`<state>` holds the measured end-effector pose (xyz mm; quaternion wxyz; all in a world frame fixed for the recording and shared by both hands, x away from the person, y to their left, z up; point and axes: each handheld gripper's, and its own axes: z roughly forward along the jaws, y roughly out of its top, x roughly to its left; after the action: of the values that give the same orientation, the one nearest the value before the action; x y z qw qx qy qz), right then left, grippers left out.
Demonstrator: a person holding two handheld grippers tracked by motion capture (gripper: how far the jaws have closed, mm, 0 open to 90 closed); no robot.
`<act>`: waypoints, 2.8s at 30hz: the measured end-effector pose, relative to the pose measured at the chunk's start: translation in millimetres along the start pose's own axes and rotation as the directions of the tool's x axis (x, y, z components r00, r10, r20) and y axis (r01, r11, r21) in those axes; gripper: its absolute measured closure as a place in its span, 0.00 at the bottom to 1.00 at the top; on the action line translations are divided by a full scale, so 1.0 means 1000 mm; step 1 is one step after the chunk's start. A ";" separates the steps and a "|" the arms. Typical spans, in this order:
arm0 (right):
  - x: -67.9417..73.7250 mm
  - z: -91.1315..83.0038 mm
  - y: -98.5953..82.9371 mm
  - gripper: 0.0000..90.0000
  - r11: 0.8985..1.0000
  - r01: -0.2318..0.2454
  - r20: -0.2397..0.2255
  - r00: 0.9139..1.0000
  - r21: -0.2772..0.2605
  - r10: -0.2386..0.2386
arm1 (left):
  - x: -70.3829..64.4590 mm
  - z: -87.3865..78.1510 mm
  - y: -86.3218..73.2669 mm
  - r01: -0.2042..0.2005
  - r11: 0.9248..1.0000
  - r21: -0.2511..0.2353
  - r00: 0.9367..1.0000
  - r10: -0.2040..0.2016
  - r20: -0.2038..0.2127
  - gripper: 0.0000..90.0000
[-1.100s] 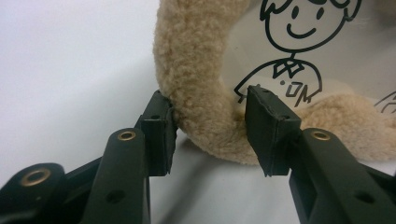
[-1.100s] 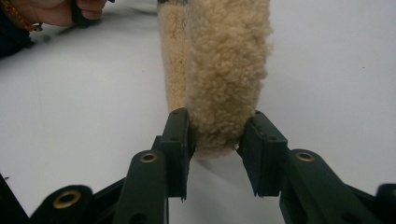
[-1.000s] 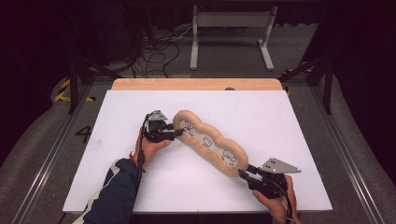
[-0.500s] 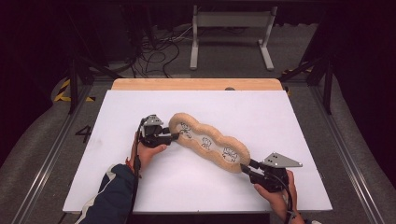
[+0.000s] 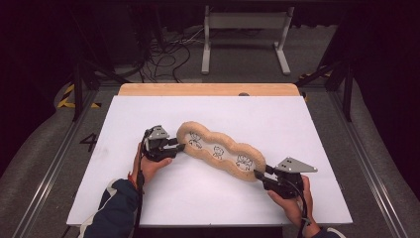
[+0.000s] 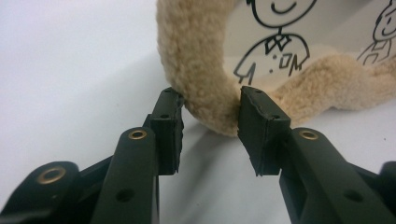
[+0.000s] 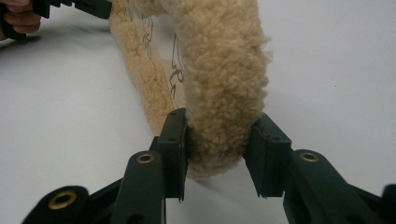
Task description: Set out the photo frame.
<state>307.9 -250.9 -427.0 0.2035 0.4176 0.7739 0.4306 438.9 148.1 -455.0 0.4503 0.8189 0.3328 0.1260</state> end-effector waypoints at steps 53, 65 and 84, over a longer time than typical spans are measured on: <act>-0.021 0.006 0.008 0.76 0.995 -0.062 0.055 0.996 -0.076 0.066 | -0.015 -0.038 -0.010 -0.018 1.000 -0.017 1.000 0.018 0.018 0.71; -0.021 0.011 0.011 0.76 0.996 -0.052 0.050 0.997 -0.072 0.055 | -0.023 -0.050 -0.018 -0.024 1.000 -0.013 0.999 0.024 0.023 0.70; -0.014 0.016 0.014 0.75 0.998 -0.010 0.058 0.998 -0.066 0.014 | -0.029 -0.064 -0.028 -0.041 0.999 -0.013 0.999 0.041 0.014 0.68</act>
<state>333.2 -250.5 -424.5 0.2368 0.4277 0.7506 0.4445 373.1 181.3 -439.2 0.4554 0.8234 0.3119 0.1315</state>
